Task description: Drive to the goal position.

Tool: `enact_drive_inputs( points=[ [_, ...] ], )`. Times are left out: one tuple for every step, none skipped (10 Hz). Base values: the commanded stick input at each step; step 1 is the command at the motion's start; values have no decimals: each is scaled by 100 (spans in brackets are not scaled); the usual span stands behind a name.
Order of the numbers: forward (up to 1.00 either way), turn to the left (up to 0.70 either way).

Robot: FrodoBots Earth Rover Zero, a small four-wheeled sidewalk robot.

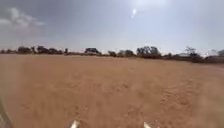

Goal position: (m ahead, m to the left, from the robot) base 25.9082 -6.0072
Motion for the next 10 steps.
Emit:
enact_drive_inputs(
  points=[
    [70,0],
    [70,0],
    [70,0],
    [70,0],
    [70,0],
    [70,0],
    [70,0],
    [70,0],
    [70,0],
    [70,0]
  ],
)
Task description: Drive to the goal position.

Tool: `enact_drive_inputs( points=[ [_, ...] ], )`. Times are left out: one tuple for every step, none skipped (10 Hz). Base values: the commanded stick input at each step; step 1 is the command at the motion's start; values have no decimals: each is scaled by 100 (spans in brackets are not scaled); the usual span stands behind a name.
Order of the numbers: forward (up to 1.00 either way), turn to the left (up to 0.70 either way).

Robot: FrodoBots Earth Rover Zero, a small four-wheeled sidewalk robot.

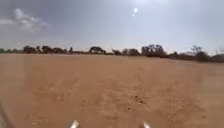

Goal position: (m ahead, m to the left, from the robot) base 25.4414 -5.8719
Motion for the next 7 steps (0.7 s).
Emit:
enact_drive_inputs(
  points=[
    [70,0],
    [70,0],
    [70,0],
    [70,0],
    [70,0],
    [70,0],
    [70,0]
  ],
)
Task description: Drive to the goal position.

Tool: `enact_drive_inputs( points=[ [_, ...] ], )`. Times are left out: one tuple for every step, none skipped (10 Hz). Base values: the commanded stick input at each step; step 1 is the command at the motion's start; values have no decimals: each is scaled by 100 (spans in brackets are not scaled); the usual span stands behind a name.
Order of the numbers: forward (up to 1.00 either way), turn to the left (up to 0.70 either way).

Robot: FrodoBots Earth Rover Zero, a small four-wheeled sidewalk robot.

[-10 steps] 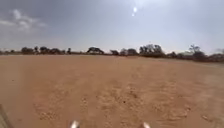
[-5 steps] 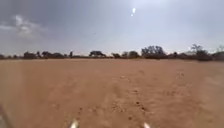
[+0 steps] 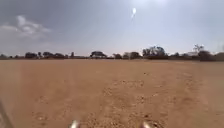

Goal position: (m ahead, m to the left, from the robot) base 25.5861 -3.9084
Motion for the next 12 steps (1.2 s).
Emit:
enact_drive_inputs(
  points=[
    [70,0],
    [70,-1],
    [70,-8],
    [70,-19],
    [70,-35],
    [70,-35],
    [70,-35],
    [70,0],
    [70,0],
    [70,0],
    [70,0],
    [70,0]
  ],
)
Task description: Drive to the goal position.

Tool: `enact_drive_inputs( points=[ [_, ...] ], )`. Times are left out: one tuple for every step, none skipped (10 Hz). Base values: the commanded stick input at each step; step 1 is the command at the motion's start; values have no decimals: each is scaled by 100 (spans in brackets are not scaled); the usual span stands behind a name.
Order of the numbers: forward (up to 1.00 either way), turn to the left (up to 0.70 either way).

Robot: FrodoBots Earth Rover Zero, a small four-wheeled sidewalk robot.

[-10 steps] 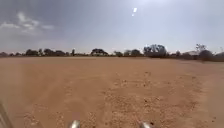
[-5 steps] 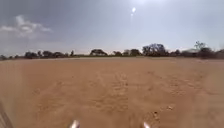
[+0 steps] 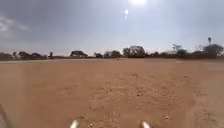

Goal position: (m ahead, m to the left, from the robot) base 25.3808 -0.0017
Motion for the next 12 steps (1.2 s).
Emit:
enact_drive_inputs(
  points=[
    [70,0],
    [70,0],
    [70,0],
    [70,0],
    [70,0],
    [70,0],
    [70,0],
    [70,0],
    [70,0],
    [70,0],
    [70,0],
    [70,0]
  ],
)
